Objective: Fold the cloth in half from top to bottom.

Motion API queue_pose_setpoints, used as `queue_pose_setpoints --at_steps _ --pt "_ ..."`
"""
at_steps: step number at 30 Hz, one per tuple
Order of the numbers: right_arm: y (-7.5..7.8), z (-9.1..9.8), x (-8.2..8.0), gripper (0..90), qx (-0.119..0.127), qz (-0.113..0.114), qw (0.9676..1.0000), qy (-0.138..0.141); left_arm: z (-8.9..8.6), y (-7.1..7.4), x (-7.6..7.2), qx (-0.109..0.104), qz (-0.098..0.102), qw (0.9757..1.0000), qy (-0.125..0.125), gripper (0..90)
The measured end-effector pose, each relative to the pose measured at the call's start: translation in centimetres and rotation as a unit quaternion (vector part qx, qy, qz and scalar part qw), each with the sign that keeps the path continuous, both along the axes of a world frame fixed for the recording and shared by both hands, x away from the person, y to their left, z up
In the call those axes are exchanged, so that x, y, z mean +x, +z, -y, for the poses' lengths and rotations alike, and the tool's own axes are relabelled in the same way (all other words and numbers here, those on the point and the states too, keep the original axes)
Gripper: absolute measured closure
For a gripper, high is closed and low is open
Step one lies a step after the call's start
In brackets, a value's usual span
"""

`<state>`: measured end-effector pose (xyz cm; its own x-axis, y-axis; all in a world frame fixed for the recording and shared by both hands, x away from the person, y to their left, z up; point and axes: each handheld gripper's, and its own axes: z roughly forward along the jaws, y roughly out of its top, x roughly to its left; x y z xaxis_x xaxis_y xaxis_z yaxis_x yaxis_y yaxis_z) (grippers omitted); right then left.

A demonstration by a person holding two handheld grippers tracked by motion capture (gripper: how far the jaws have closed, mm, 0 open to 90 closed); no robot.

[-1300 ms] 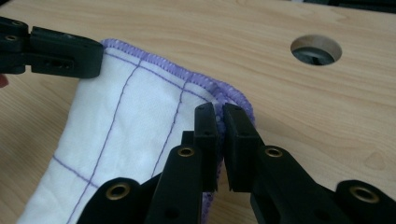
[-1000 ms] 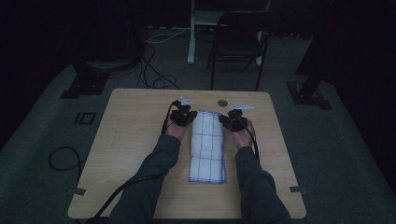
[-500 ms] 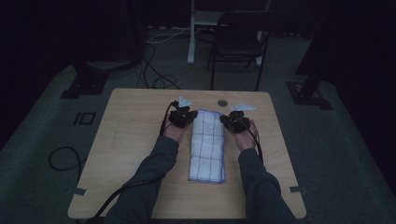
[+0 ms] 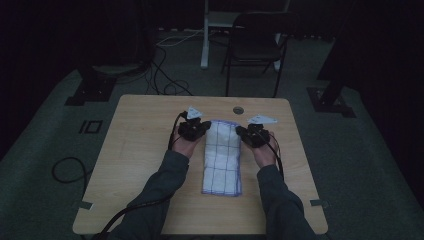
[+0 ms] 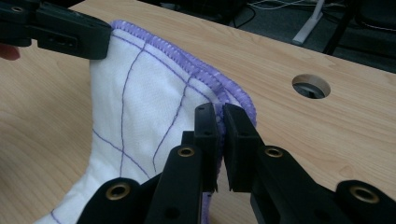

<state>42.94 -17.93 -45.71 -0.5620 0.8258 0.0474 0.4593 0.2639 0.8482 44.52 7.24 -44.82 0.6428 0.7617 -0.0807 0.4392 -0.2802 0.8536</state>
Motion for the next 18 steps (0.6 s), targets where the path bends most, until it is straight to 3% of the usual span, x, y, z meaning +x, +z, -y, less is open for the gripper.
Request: queue_pose_setpoints --at_steps 18 --pt "0.2 0.2 -2.0 85.6 0.014 0.012 0.9998 0.010 -0.7 0.3 -2.2 -0.025 0.003 0.9996 -0.011 88.3"
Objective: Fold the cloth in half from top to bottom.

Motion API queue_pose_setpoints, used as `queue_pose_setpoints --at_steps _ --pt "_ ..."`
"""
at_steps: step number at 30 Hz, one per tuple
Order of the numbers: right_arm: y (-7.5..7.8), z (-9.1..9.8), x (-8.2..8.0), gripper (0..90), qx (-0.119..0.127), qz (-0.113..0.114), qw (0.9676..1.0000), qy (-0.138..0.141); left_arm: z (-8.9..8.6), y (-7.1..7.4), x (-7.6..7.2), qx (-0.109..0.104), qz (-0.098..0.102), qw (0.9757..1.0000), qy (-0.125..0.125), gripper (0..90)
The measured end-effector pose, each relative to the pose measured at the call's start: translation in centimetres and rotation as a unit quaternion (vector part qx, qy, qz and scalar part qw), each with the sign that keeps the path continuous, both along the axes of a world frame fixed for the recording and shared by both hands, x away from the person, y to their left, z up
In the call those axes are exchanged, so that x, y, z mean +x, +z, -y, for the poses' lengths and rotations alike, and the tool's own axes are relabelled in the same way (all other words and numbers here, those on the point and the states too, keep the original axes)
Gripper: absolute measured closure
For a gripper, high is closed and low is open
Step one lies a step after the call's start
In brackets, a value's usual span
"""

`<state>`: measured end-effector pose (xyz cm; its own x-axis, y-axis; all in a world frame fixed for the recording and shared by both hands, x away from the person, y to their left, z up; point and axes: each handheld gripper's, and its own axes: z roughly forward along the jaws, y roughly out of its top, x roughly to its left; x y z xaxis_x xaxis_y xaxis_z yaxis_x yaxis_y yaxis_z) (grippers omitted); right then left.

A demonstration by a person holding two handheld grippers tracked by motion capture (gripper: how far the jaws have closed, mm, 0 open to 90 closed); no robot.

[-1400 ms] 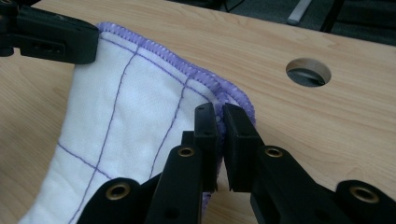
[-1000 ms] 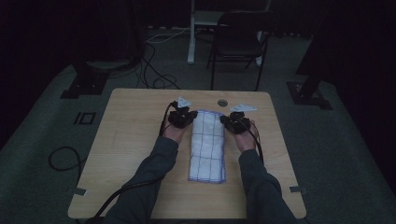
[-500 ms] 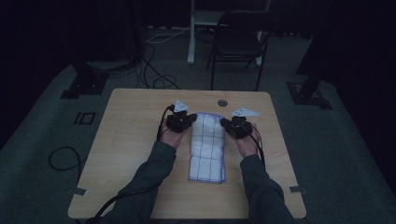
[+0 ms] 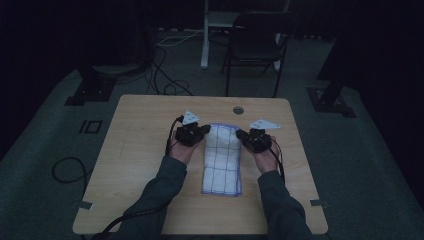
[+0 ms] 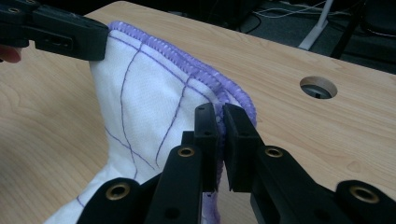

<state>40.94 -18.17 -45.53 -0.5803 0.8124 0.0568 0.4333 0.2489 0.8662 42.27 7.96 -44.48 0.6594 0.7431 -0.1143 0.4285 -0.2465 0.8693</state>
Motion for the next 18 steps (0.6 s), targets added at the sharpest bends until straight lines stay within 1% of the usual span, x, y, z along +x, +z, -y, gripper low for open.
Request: queue_pose_setpoints --at_steps 14,18 --pt "-0.1 0.2 -1.5 85.6 0.006 0.003 0.9999 0.009 -0.4 -0.2 -1.9 -0.019 -0.002 0.9998 -0.006 88.2" --pt "-0.2 0.2 -1.9 85.6 0.009 0.002 0.9999 0.012 -0.6 -0.3 -2.5 -0.020 -0.002 0.9997 -0.010 88.2"
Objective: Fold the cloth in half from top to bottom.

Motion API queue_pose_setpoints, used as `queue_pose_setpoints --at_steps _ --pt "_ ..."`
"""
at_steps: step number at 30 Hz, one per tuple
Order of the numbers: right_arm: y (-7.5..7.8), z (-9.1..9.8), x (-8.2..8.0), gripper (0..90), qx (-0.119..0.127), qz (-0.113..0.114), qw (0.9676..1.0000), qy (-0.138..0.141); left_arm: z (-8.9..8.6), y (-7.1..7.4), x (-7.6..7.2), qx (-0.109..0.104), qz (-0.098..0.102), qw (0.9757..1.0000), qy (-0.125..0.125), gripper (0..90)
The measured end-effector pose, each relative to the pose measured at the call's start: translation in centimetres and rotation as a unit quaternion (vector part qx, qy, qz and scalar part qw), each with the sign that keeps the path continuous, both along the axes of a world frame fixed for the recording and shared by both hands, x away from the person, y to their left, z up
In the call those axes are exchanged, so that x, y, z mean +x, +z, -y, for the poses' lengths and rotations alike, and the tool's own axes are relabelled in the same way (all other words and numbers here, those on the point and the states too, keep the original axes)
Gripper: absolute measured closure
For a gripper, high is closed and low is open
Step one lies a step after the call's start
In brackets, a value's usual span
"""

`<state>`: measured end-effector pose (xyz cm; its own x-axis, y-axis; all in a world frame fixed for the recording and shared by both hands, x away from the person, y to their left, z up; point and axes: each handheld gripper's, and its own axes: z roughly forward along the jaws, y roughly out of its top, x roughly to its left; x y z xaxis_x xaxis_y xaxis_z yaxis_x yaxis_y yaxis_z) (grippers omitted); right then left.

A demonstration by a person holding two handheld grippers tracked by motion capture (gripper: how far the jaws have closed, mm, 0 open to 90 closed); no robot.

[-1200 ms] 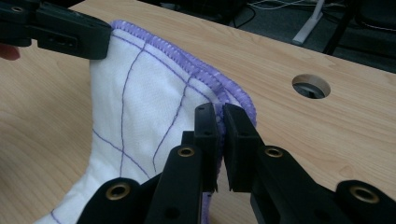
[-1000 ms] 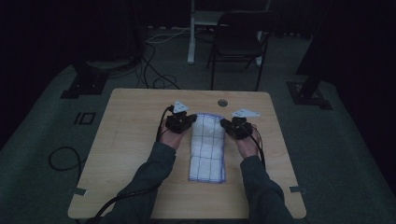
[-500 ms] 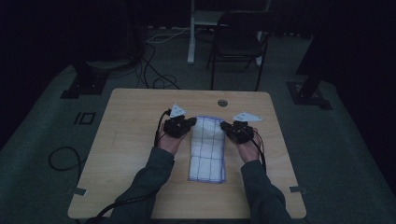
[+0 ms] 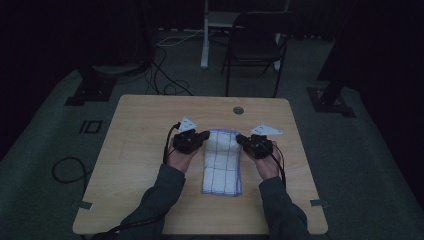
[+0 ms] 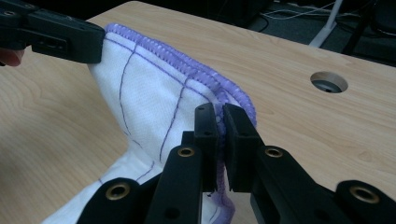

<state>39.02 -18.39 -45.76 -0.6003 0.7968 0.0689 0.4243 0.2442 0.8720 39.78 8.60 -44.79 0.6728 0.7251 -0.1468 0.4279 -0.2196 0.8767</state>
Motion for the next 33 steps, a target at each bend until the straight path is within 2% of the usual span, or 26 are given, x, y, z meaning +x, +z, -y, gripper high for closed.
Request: queue_pose_setpoints --at_steps 12,23,33 --pt "-0.4 -0.2 -1.4 85.6 0.006 -0.001 0.9999 0.011 -0.8 -0.7 -1.6 -0.015 -0.011 0.9998 -0.003 88.2" --pt "-0.9 0.0 -2.9 85.6 0.012 -0.004 0.9998 0.015 -0.9 -1.1 -3.1 -0.021 -0.013 0.9996 -0.014 88.1" --pt "-1.4 0.1 -3.7 85.5 0.007 -0.006 0.9997 0.021 -1.1 -1.7 -4.0 -0.026 -0.020 0.9993 -0.019 88.1"
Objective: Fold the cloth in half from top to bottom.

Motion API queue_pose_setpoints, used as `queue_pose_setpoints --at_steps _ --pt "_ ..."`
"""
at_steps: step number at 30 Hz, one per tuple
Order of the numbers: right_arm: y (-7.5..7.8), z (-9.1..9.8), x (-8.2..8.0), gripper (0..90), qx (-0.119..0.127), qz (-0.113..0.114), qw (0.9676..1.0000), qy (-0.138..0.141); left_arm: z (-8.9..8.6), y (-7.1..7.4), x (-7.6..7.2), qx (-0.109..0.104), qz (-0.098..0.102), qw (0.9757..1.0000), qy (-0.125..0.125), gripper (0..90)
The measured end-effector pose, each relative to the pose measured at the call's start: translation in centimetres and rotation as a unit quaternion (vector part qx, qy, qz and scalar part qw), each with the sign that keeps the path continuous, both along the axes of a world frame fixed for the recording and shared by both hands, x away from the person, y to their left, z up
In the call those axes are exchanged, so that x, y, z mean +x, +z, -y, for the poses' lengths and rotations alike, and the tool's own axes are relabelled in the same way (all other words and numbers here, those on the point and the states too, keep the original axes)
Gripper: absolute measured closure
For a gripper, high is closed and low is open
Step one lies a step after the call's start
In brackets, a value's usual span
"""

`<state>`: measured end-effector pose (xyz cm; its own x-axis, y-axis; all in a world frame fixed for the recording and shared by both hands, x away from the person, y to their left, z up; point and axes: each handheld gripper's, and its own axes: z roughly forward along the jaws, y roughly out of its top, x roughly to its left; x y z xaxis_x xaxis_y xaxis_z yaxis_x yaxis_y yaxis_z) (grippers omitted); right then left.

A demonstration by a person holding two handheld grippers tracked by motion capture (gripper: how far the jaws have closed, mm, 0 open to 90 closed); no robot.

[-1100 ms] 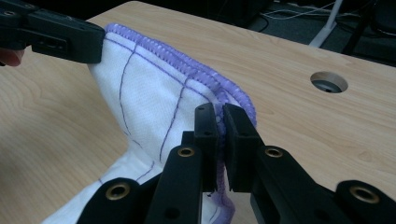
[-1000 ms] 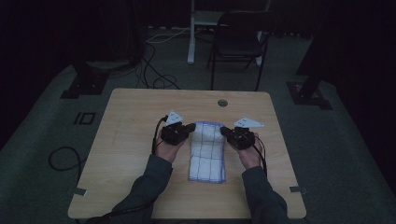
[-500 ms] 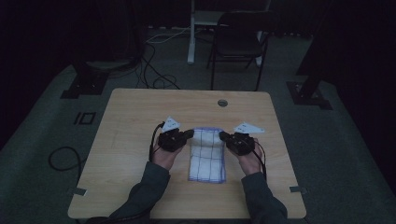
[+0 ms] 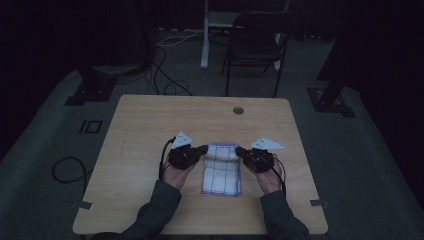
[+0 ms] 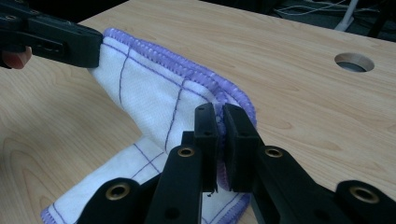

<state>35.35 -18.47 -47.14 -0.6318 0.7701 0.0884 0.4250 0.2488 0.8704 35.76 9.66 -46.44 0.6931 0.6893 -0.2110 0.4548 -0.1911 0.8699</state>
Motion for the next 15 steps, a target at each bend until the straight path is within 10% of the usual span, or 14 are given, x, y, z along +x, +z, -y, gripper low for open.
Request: queue_pose_setpoints --at_steps 15 --pt "-0.4 -0.1 -1.1 85.5 0.005 0.000 1.0000 0.006 -0.5 -0.5 -1.1 -0.002 -0.003 1.0000 -0.005 88.0"
